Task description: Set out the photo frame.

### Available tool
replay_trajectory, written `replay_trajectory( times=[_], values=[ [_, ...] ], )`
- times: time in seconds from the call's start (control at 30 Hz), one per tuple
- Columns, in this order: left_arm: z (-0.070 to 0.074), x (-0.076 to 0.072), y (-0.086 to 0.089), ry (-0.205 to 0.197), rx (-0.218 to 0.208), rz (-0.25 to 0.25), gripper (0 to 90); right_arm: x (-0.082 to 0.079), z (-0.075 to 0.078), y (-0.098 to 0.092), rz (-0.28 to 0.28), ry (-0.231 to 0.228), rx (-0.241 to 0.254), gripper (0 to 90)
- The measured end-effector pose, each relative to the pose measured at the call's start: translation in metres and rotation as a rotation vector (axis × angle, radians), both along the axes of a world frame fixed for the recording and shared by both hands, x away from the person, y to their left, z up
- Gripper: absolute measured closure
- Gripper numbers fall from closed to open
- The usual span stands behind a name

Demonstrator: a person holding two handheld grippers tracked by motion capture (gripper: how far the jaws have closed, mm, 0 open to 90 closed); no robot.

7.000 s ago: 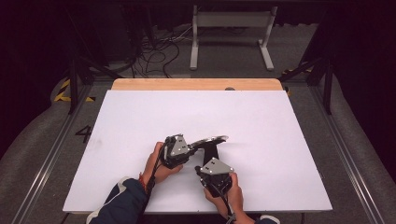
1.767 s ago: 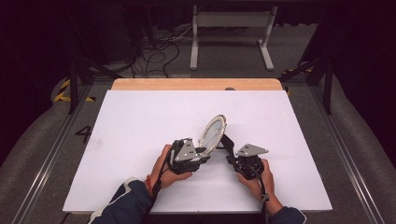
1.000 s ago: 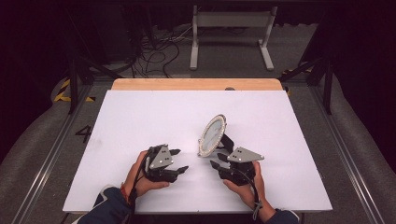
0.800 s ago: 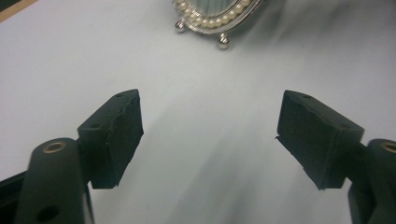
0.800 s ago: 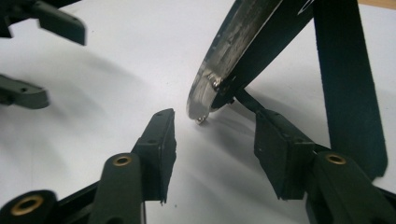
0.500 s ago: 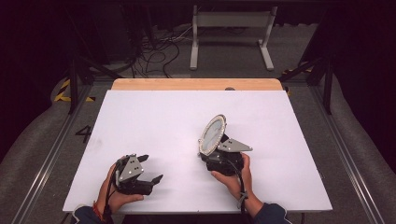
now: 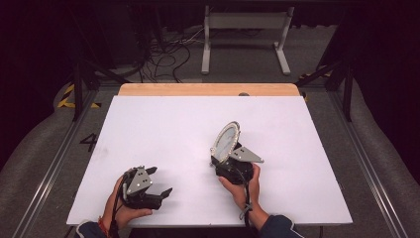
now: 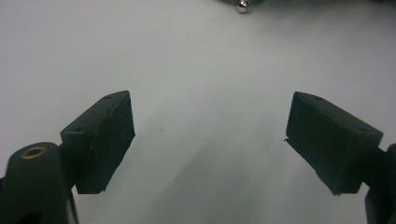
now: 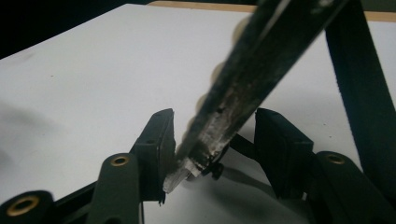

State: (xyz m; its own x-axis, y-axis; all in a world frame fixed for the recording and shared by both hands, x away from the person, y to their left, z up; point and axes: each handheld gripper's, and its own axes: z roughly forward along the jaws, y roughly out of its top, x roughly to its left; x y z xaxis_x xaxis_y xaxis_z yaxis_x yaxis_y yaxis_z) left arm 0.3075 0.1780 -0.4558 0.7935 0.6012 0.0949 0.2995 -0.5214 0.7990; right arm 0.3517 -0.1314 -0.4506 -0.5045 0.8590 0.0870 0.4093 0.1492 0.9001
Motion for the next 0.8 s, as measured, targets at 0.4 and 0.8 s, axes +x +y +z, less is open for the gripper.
replay_trajectory(
  times=[0.4, 0.8],
  values=[
    [-0.002, 0.003, -0.011, 0.009, 0.010, -0.044, 15.8, -0.005, 0.002, -0.010, 0.047, 0.021, -0.011, 61.8],
    [-0.001, 0.007, -0.016, 0.008, 0.011, -0.063, 15.9, -0.010, 0.004, -0.027, 0.112, 0.055, -0.004, 68.0]
  ],
)
